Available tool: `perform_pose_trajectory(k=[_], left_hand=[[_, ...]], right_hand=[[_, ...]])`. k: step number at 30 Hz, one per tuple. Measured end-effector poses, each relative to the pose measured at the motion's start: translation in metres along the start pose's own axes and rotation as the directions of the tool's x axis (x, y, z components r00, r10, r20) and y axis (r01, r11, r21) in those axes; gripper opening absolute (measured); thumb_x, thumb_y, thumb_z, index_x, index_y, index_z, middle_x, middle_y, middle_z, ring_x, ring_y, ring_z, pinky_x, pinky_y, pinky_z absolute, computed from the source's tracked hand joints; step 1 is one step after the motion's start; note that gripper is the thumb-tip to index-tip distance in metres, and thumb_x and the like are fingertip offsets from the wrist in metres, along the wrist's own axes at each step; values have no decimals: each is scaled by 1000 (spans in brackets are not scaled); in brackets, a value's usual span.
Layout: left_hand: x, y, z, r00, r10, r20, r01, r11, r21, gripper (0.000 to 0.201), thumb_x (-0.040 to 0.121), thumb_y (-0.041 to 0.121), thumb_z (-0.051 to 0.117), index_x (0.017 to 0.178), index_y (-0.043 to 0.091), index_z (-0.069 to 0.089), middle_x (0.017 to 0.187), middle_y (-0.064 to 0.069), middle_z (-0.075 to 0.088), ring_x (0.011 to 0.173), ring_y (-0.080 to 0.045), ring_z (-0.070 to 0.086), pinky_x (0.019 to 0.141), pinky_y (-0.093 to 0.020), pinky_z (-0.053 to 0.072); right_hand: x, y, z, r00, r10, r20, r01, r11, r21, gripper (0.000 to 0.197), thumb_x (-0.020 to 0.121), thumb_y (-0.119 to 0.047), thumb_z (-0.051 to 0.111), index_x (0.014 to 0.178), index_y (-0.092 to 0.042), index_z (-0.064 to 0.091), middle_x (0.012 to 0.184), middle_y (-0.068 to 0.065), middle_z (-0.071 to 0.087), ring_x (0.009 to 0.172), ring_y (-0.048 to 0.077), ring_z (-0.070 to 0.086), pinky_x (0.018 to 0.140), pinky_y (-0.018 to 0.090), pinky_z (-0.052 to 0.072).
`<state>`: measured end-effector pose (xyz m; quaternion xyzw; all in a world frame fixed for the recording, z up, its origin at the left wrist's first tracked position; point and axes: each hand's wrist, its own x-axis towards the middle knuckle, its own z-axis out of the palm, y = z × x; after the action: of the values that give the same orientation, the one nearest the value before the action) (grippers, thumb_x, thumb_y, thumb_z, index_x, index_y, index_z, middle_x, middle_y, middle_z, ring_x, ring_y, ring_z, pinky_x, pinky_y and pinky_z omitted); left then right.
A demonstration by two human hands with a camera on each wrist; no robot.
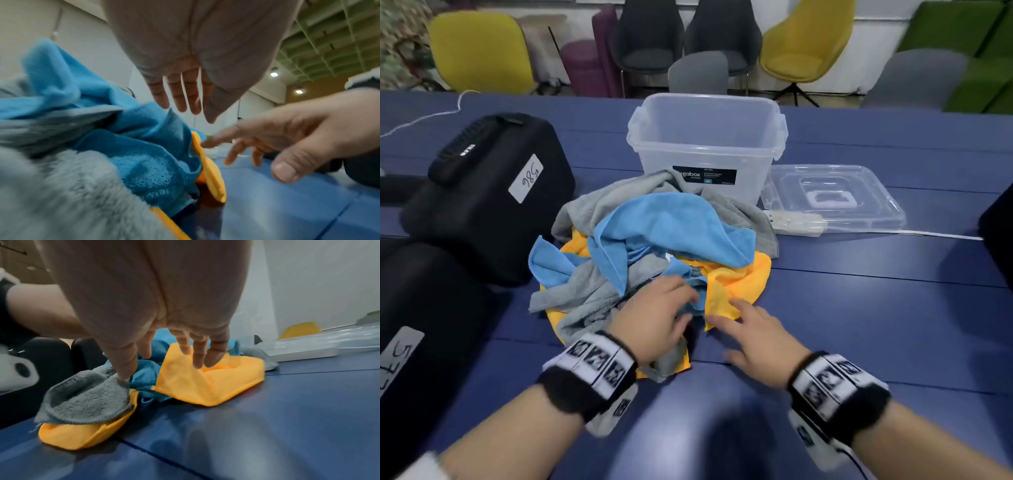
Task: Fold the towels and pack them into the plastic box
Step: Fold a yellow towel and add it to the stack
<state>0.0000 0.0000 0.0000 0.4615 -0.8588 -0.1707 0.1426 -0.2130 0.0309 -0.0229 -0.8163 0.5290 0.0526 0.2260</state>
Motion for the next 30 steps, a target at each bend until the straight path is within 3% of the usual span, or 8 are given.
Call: perform_pose_trajectory(k=[3,8,12,16,20,24,27,30], left_hand=[[34,0,12,993,116,-7,-114,986,125,40,72,15,41,103,15,67,106,-2,64,101,-24,58,86,-33,45],[64,-12,23,987,158,27,-159,947,280,45,72,24,34,103,28,67,103,10,65,101,-19,59,74,-33,24],[89,0,15,989,149,-4,-146,969,200,30,82,30,40,102,28,62,101,10,62,101,-16,50,74,-33,21],[109,9,-2,994,55,-94,-51,998,45,14,82,29,41,88,26,53,81,8,59,85,-19,52,75,-34,24],[121,5,-18,984,-56,-170,59,998,17,10,73,20,46,78,28,43,72,10,49,78,-21,52,75,-33,23],[126,-4,-35,957,-161,-241,169,986,11,18,75,12,53,86,26,53,77,10,52,86,-23,54,82,-37,32],[129,-17,-55,915,-234,-330,218,972,-84,22,81,8,50,95,21,59,81,0,60,85,-31,58,74,-36,40],[130,-17,-91,872,-204,-445,129,972,-195,30,79,-2,47,95,17,63,84,-1,64,80,-20,57,72,-29,42]], right_hand=[[31,-17,1,999,17,-46,-20,998,-63,61,87,-41,55,143,-42,28,156,9,8,131,33,29,102,46,30],[44,-11,-1,969,95,-227,-96,995,9,35,92,-32,48,125,-19,50,128,0,49,119,23,43,90,39,33],[28,4,-37,782,-42,-622,131,987,98,11,84,-22,50,82,-16,60,81,-1,60,79,19,55,65,31,32],[4,15,-96,663,-60,-747,261,953,156,14,82,-8,59,92,-18,59,87,0,63,82,10,52,77,20,41],[-27,21,-153,538,-27,-843,266,954,139,19,83,-2,61,100,-10,63,88,-12,59,85,-14,49,82,0,34],[-55,29,-198,382,35,-923,225,966,130,26,83,0,58,104,-13,65,96,-22,57,95,-19,49,88,5,35],[-70,39,-222,255,115,-960,159,974,159,22,84,-7,55,101,-17,66,91,-22,57,93,-13,53,86,10,39],[-82,61,-238,158,172,-972,136,972,194,20,87,-16,56,97,-31,64,92,-19,62,96,2,60,88,32,49]])
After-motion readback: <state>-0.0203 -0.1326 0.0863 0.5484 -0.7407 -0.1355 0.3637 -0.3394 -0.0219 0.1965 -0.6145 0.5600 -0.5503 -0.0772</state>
